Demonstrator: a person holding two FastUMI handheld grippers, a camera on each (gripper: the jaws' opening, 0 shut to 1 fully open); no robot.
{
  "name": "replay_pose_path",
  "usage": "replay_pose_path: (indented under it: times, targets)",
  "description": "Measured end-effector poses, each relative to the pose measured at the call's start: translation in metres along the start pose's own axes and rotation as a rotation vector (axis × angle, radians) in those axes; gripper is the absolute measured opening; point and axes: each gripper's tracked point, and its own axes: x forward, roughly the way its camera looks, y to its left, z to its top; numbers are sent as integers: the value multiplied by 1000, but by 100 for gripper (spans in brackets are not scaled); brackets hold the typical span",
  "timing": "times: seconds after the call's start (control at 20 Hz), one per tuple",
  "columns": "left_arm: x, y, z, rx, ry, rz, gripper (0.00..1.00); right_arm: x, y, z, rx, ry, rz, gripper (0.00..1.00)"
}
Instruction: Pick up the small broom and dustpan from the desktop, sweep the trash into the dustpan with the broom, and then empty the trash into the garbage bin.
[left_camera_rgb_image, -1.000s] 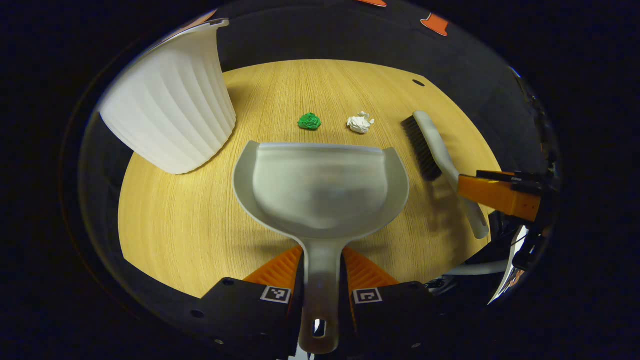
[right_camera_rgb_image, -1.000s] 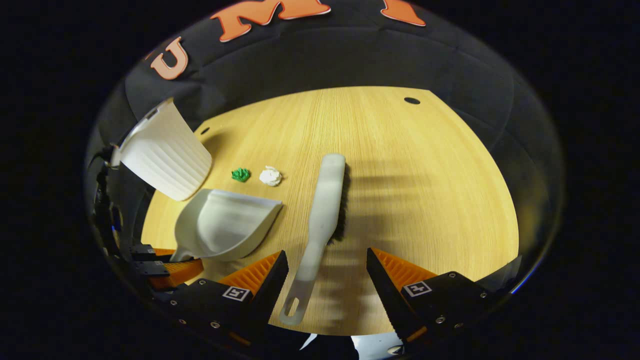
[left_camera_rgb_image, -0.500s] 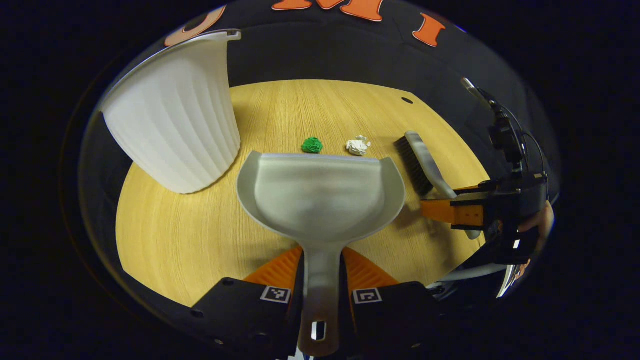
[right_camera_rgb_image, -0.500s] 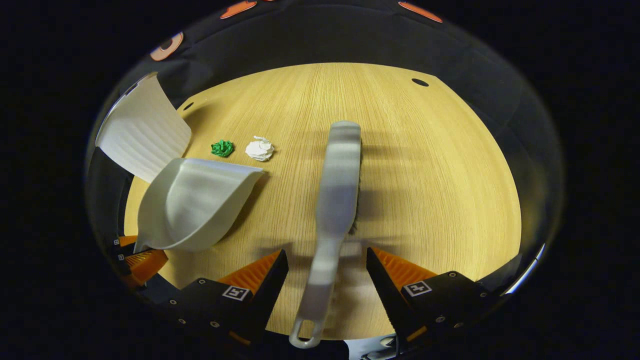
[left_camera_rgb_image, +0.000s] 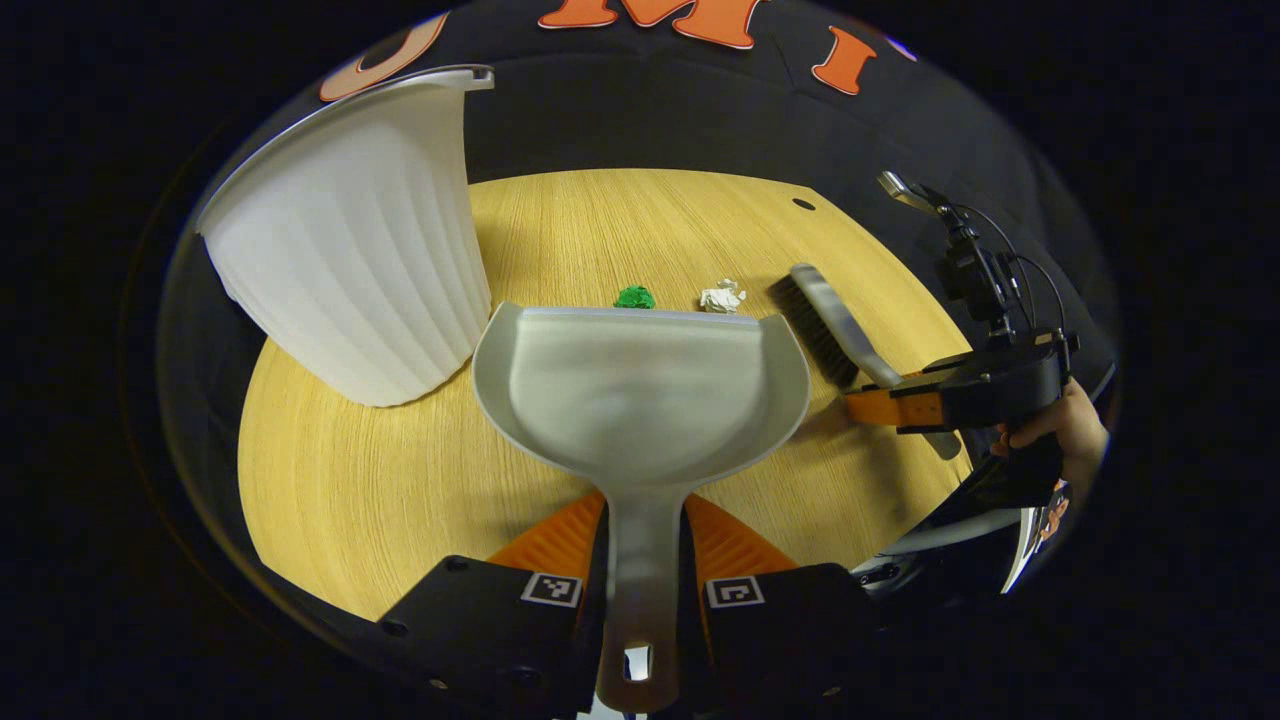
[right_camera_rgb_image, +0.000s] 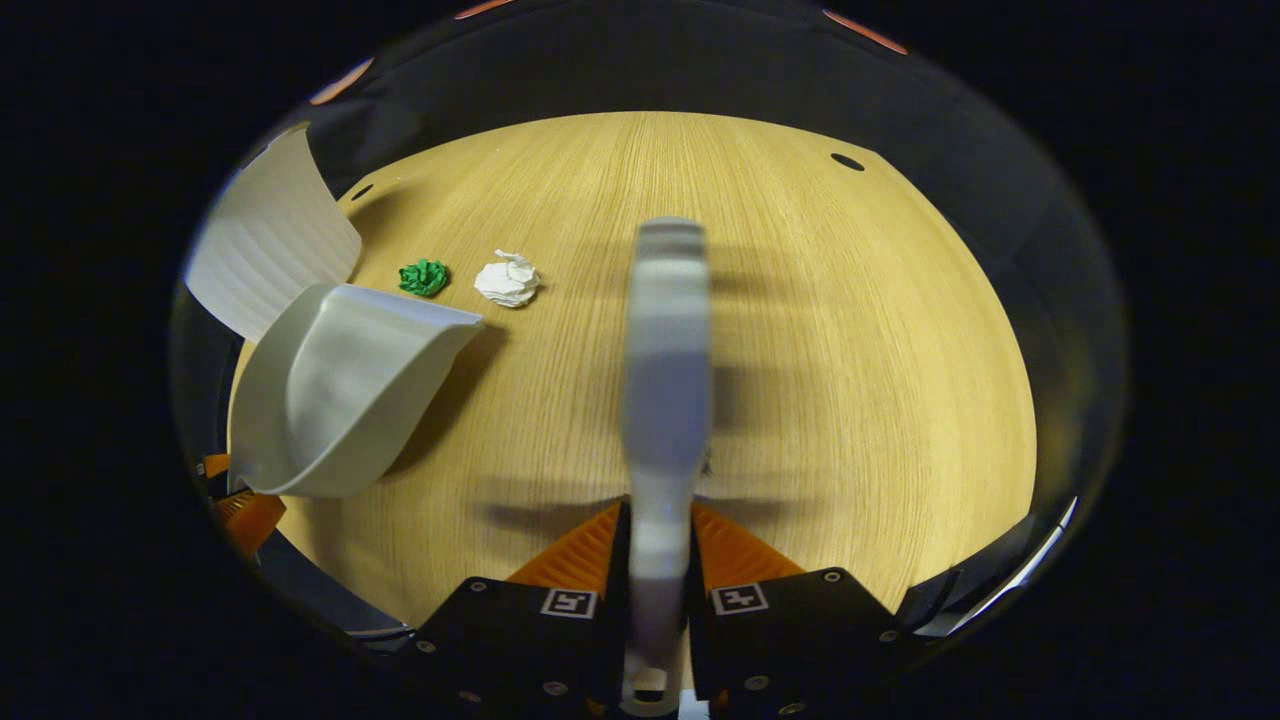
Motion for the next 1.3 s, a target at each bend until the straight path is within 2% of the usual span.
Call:
replay_pose_path:
  times: [0.1, 0.15, 0.25, 0.3, 0.45, 0.6, 0.75, 1.1, 1.3]
  targets:
    - [0, 3, -2, 11, -4, -5, 31, -3, -2, 6, 6, -27, -1, 23]
    - [-1, 6, -3, 25, -5, -8, 31, -7, -2, 11, 17, -46, 6, 32]
    - [-3, 10, -3, 65, -11, -18, 31, -13, -3, 23, 4, -90, 9, 12]
    - [-4, 11, -5, 89, -12, -28, 31, -13, -6, 29, -16, -109, 0, 22]
    - [-2, 17, -9, 133, 11, -42, 30, -16, -8, 51, -78, -158, 1, 22]
    - [-2, 14, -13, 139, 45, -94, 31, -16, -7, 76, -119, -189, 22, 21]
    - [2, 15, -12, 181, 74, -128, 30, -3, -2, 91, -233, -183, 39, 21]
    - [20, 24, -7, 272, 100, -154, 31, 18, 40, 111, -504, -205, 182, 21]
    - [24, 27, -5, 308, 102, -156, 31, 15, 73, 107, -586, -201, 290, 21]
